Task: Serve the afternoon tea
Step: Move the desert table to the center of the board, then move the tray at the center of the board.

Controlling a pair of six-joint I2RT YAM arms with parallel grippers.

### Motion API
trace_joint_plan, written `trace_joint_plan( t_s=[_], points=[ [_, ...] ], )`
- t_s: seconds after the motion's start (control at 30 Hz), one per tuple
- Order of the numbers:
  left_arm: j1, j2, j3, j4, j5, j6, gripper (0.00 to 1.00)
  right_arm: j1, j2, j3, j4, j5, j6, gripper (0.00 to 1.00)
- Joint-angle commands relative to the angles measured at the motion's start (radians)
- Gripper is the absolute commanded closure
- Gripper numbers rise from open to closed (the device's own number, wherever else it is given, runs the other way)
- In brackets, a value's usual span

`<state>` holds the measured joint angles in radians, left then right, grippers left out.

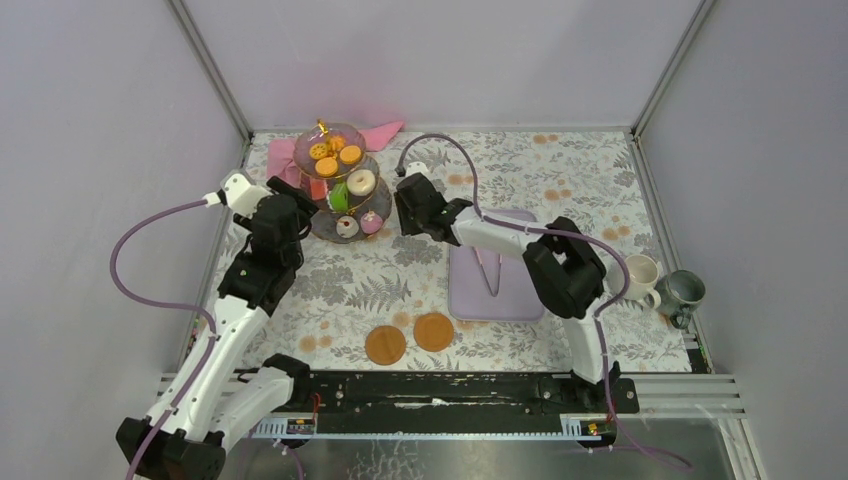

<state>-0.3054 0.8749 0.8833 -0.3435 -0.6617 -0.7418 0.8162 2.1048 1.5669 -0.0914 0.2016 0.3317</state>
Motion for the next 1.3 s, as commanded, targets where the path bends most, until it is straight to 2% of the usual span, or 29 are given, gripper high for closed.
trace_joint_plan(
  t_s=[0.0, 0.2, 0.53, 0.97, 1.27],
  points=[
    [0.009, -0.032, 0.004, -0.019, -0.014, -0.003, 0.31, 0.004, -0.135, -0.08, 0.003, 0.057, 0.007, 0.61],
    [0.01, -0.058, -0.001, -0.026, 0.001, -0.001, 0.31, 0.005, -0.216, -0.178, -0.068, 0.121, 0.011, 0.6],
    [0.009, -0.067, -0.006, -0.025, 0.024, -0.007, 0.31, 0.009, -0.228, -0.249, -0.165, 0.237, 0.046, 0.59],
    [0.009, -0.08, -0.017, -0.02, 0.041, -0.014, 0.3, 0.009, -0.206, -0.297, -0.165, 0.244, 0.091, 0.6],
    [0.009, -0.086, -0.021, -0.019, 0.045, -0.019, 0.3, 0.009, -0.163, -0.283, -0.168, 0.24, 0.118, 0.65]
  ],
)
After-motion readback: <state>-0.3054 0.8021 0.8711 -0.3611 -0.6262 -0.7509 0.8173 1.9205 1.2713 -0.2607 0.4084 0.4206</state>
